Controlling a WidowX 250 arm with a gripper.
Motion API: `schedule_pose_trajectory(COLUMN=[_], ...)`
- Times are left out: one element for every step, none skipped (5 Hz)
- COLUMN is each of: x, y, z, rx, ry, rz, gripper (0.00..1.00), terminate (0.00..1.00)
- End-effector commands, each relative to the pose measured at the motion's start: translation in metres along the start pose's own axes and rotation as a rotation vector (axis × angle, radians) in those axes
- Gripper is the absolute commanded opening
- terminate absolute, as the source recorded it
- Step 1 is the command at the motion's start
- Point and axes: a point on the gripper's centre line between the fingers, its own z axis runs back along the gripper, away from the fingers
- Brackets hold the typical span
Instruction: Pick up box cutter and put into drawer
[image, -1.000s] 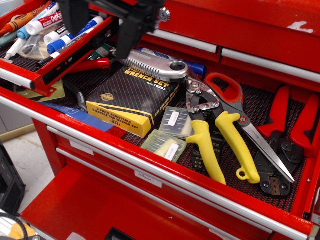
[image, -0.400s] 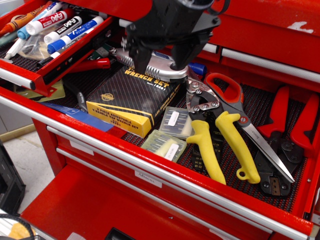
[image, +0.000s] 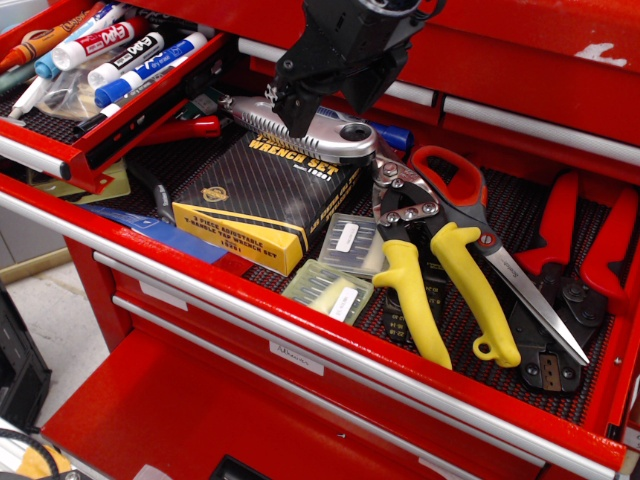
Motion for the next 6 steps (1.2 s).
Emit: schedule_pose_trajectory(x=[0.022,0.028,0.030,0.030,0.030,0.026], y=[-0.019,-0.026,-0.027,-0.023,-0.018,-0.017], z=[-0.013,-0.024,-0.037,-0.043,-0.048,-0.057], rx=[-0.148,-0.197,-0.223,-0.198,-0.193,-0.201], ry=[-0.017,-0.016,0.001,-0.003,0.010,0.022], rz=[0.069,0.068,0.052,0.071,0.073,0.086], gripper=[1.00,1.00,1.00,1.00,1.00,1.00], terminate=[0.00,0.00,0.00,0.00,0.00,0.00])
